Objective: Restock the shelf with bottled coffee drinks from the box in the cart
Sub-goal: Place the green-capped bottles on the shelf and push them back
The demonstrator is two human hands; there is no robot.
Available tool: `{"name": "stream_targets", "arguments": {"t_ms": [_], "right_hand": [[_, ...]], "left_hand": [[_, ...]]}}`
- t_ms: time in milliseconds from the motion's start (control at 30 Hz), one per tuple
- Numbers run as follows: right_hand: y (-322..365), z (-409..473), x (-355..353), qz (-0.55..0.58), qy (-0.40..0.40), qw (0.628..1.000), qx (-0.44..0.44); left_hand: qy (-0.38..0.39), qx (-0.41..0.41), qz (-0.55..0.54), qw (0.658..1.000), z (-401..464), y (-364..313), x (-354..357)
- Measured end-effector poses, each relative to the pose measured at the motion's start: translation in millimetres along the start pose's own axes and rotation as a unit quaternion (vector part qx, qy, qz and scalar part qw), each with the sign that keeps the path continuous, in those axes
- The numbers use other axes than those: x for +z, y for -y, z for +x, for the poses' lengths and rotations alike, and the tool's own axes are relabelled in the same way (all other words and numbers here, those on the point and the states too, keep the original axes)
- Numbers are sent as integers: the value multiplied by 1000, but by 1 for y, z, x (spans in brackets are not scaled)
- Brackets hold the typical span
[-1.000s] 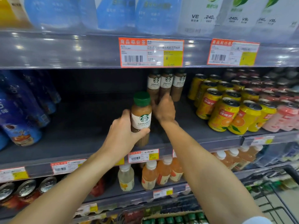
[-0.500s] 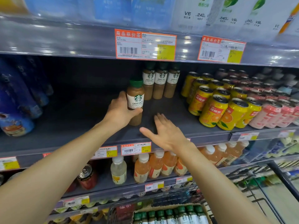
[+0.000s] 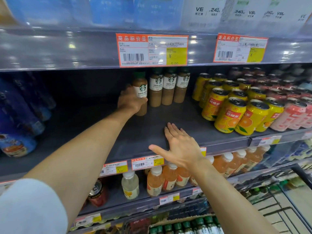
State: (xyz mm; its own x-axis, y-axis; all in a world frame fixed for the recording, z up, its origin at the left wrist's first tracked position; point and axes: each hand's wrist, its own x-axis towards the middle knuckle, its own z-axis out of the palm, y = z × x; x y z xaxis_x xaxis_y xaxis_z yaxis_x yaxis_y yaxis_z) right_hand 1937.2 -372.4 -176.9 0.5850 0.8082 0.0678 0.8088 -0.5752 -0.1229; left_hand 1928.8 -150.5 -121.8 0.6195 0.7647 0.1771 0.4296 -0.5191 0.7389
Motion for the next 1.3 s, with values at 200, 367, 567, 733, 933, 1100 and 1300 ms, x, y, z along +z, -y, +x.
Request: {"name": "stream_targets", "arguments": {"t_ms": [200,367,567,733,933,1100,1300], "right_hand": [[1,0,0,-3,-4,1000,4],[0,2,3,-4,-5,1000,13],[0,3,4,-6,-7,1000,15],[1,6,1,-4,10,1000,14],[2,3,-3,-11,25,1000,14],[0,5,-7,-14,38,999,12],[-5,4,-2,-19,19,1000,4]], "left_hand": [[6,-11,-5,1000,29,1,9],[15,-4,1,1000,39,-5,11],[18,-2,11,1000,45,-3,14],[20,-5,11,1000,47,-1,15],[42,-6,45,998,20,4,19],[28,95,198,975,-26,17,16],[43,176,367,912,-87,11,2]]}}
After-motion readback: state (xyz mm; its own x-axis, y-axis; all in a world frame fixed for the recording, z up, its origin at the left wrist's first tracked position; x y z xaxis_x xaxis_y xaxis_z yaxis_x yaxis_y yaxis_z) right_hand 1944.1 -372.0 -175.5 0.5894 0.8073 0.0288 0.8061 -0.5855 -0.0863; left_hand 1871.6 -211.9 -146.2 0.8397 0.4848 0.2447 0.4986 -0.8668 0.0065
